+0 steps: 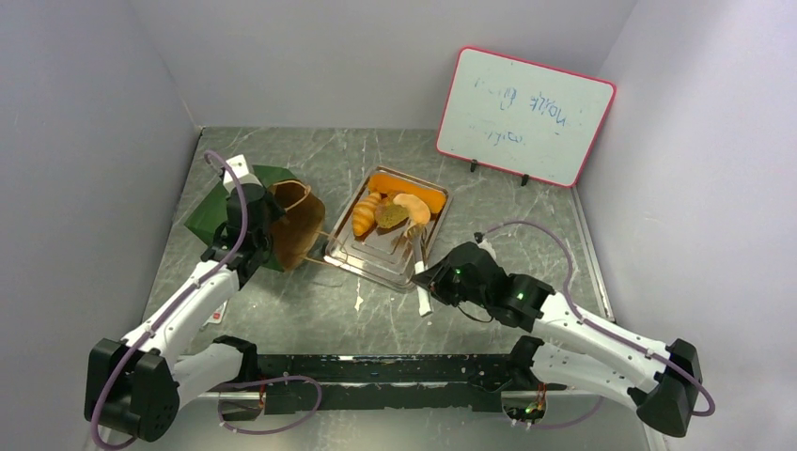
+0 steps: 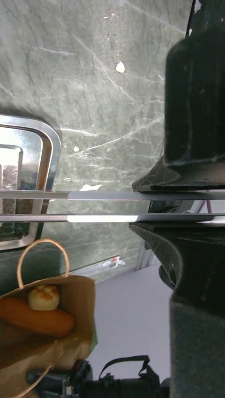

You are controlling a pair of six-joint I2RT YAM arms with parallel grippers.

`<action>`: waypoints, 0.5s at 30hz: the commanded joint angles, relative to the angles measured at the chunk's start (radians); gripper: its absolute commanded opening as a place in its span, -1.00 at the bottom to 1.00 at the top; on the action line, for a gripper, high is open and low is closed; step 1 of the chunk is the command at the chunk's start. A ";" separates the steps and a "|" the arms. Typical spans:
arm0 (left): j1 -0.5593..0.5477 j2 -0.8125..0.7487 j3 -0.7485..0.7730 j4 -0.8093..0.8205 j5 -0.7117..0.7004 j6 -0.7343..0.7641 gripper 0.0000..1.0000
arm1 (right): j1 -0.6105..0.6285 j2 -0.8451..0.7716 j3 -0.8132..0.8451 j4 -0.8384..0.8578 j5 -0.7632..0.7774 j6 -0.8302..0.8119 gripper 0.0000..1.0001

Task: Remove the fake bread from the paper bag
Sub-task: Place the fake bread in the container.

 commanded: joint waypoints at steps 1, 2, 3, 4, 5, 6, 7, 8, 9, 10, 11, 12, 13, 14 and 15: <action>0.011 -0.031 -0.013 0.012 0.023 -0.005 -0.86 | -0.007 -0.023 -0.023 0.057 0.071 0.063 -1.00; 0.011 -0.033 -0.015 0.010 0.027 -0.006 -0.86 | -0.010 -0.017 -0.031 0.071 0.067 0.066 -1.00; 0.011 -0.037 -0.016 0.008 0.030 -0.006 -0.86 | -0.012 -0.012 -0.039 0.085 0.061 0.068 -1.00; 0.011 -0.040 -0.018 0.006 0.031 -0.006 -0.86 | -0.018 -0.005 -0.047 0.097 0.055 0.068 -1.00; 0.011 -0.043 -0.018 0.003 0.033 -0.005 -0.86 | -0.024 0.003 -0.053 0.113 0.047 0.067 -1.00; 0.011 -0.046 -0.019 0.003 0.036 -0.003 -0.86 | -0.033 0.010 -0.061 0.128 0.037 0.065 -1.00; 0.011 -0.049 -0.020 0.003 0.038 -0.001 -0.86 | -0.043 0.017 -0.069 0.142 0.027 0.061 -1.00; 0.011 -0.052 -0.021 0.002 0.040 0.001 -0.86 | -0.053 0.025 -0.076 0.156 0.017 0.057 -1.00; 0.011 -0.055 -0.022 0.001 0.042 0.003 -0.86 | -0.066 0.033 -0.082 0.176 0.005 0.049 -1.00; 0.011 -0.058 -0.023 0.001 0.044 0.007 -0.86 | -0.077 0.042 -0.088 0.194 -0.007 0.042 -1.00; 0.011 -0.062 -0.025 0.001 0.044 0.008 -0.86 | -0.090 0.048 -0.094 0.208 -0.020 0.036 -1.00; 0.011 -0.065 -0.025 -0.001 0.044 0.009 -0.86 | -0.105 0.055 -0.098 0.222 -0.035 0.028 -1.00; 0.011 -0.067 -0.027 -0.002 0.045 0.010 -0.86 | -0.123 0.063 -0.101 0.235 -0.049 0.021 -1.00; 0.011 -0.067 -0.028 -0.003 0.046 0.011 -0.86 | -0.134 0.068 -0.103 0.243 -0.062 0.013 -1.00; 0.011 -0.067 -0.029 -0.005 0.047 0.011 -0.86 | -0.143 0.073 -0.106 0.250 -0.071 0.006 -1.00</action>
